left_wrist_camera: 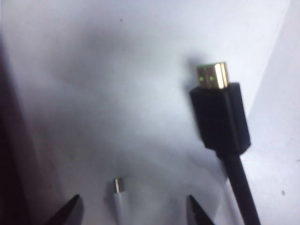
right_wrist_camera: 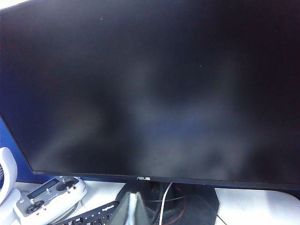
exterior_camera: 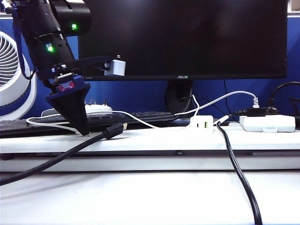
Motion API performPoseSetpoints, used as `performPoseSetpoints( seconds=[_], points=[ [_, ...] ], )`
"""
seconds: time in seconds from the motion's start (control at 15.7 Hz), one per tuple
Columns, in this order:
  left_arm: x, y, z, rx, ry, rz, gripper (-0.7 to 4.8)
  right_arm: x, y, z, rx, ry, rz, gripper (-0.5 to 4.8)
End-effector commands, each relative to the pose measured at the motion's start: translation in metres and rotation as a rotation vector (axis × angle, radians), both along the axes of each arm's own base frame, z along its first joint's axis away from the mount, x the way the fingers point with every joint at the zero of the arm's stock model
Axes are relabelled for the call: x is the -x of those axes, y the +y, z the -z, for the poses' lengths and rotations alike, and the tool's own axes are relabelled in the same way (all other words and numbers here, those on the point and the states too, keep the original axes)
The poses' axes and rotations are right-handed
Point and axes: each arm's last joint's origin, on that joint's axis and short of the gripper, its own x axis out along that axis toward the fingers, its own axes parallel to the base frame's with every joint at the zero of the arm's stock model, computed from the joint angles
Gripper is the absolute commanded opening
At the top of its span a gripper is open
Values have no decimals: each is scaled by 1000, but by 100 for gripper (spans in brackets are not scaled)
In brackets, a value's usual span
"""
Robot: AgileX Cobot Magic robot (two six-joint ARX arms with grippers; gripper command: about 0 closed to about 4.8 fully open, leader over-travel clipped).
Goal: Pick up the Type-C charging cable and the charging base, insert one end of the Type-C charger into the corresponding slot on the base, and finally place the plugged-in charger back on the table.
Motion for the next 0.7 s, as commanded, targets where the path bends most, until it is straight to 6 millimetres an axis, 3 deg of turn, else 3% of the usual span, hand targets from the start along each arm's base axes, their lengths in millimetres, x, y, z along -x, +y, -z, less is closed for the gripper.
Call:
performPoseSetpoints(
  seconds=[0.06, 0.13, 0.51, 0.7],
  points=[
    [-2, -1, -2, 17, -19, -7, 263, 1, 0, -3, -2, -15, -11, -1],
    [-3, -1, -2, 18, -20, -7, 232, 1, 0, -3, -1, -16, -15, -1],
    [-7, -3, 14, -13, 45, -25, 233, 1, 0, -3, -1, -16, -18, -1],
    [-7, -1, 12, -63, 41, -43, 233, 1, 0, -3, -1, -16, -17, -1]
  ],
)
